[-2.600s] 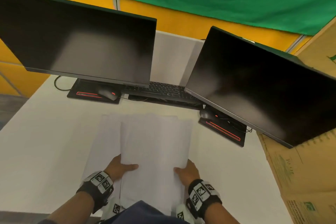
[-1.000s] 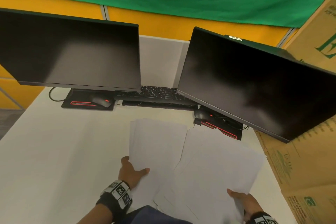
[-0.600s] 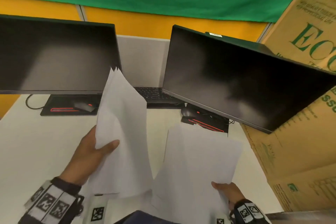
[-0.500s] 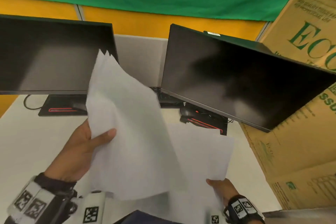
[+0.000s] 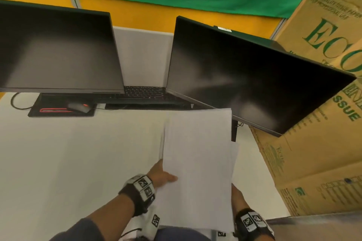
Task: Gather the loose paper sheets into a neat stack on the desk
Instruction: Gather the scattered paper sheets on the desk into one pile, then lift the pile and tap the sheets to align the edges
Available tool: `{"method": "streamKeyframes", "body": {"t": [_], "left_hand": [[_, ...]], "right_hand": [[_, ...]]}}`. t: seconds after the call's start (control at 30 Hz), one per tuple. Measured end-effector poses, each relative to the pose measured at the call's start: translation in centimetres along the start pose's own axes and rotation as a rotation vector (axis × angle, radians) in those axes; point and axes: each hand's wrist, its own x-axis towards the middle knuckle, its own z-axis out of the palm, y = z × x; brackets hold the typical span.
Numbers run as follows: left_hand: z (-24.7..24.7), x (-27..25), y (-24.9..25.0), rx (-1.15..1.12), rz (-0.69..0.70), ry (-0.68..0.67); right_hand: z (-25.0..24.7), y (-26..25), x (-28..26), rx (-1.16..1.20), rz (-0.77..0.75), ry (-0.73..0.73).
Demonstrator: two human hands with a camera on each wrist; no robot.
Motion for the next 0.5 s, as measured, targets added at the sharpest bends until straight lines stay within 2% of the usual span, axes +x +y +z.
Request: {"method": "streamKeyframes", "body": {"t": [0.07,0.13,0.23,0.3,0.37,0.4,0.5], "left_hand": [[0.9,1.3,-0.8,0.281,-0.063,0.084],[1.7,1.8,-0.9,0.414,-0.068,0.112],[2.3,1.8,-1.0,0.674,-0.055,0.141],[1.7,1.6,-1.1,0.81,-0.05,0.216],[0.4,1.8,-1.6,0.765,-0.028,0.292],[-0.4,1.9,-2.0,0.671,-0.021,0.304],[-3.0,1.7,-2.3,0.186,0.001,0.332]], "right_hand": [[-0.1,1.2,1.4,0.104,0.016,-0.023],[-0.7,1.5,2.3,0.098,0.003,-0.057],[-0.7,1.6,2.8,-0.03,-0.108,-0.108],[-0.1,1.9,3.3,-0.136,-0.181,-0.078],[0.2,2.3,4.2,-0.242,-0.222,-0.037],[0.2,2.4,4.6,-0.259,-0.236,-0.048],[1.1,1.4,4.0,-0.252,-0.279,-0.095]]}}
